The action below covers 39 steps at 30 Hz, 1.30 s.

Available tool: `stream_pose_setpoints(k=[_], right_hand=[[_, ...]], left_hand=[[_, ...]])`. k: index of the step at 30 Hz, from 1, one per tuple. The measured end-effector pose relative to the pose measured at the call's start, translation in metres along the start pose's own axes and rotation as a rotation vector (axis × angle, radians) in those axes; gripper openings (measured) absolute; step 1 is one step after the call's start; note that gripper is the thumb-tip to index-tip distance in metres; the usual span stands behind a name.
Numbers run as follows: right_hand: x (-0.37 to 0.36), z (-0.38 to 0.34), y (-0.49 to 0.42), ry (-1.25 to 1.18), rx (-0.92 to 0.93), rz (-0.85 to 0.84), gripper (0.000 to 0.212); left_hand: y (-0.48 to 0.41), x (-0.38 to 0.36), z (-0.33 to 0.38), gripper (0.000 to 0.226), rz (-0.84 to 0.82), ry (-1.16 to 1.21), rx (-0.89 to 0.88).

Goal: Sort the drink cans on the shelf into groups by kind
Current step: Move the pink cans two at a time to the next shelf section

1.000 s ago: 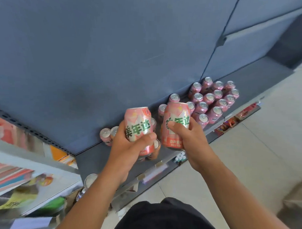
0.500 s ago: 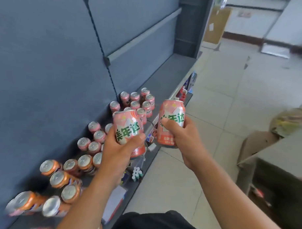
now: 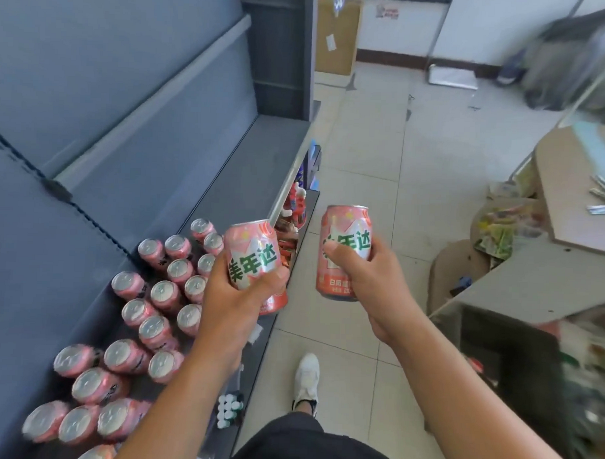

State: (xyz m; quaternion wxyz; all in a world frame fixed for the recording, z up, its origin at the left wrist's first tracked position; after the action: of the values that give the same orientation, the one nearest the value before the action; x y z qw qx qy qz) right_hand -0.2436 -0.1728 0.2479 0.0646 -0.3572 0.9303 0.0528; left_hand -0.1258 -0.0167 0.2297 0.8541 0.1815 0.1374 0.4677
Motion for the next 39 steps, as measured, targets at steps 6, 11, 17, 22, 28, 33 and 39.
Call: stream_pose_setpoints(k=[6,11,17,22,28,33,39], right_hand=[[0.026,-0.011,-0.104,0.103,0.023,0.07,0.027],[0.045,-0.019,-0.178,0.154,0.062,0.094,0.031],[0.07,-0.014,-0.27,0.198,0.087,-0.008,0.043],[0.094,-0.027,-0.363,0.229,0.14,-0.105,0.047],[0.117,-0.039,-0.475,0.245,0.119,-0.291,0.057],[0.122,-0.047,-0.554,0.266,0.119,-0.442,0.066],[0.098,-0.037,-0.637,0.255,0.091,-0.54,0.059]], left_hand=[[-0.109,-0.057,0.039,0.045,-0.091,-0.03,0.001],[-0.172,-0.1,0.077,0.053,-0.15,-0.1,-0.042],[-0.243,-0.141,0.096,0.059,-0.169,-0.149,-0.078],[-0.305,-0.182,0.118,0.065,-0.132,-0.243,-0.111],[-0.373,-0.231,0.159,0.071,-0.004,-0.293,-0.137],[-0.421,-0.257,0.187,0.079,0.117,-0.261,-0.142],[-0.482,-0.268,0.21,0.067,0.217,-0.267,-0.11]])
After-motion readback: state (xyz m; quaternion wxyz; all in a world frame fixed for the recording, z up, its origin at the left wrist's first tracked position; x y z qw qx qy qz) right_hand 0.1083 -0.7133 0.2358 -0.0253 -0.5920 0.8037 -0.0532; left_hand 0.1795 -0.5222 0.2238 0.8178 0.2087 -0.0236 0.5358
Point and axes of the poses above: each hand's wrist, its own y-axis away from the middle knuckle, its own x-axis out of the back of the hand, z = x × y, the point moved 6 cm from there along -y, towards the middle knuckle, and after that the axes turned 15 degrees about x, right-handed, at the moved point
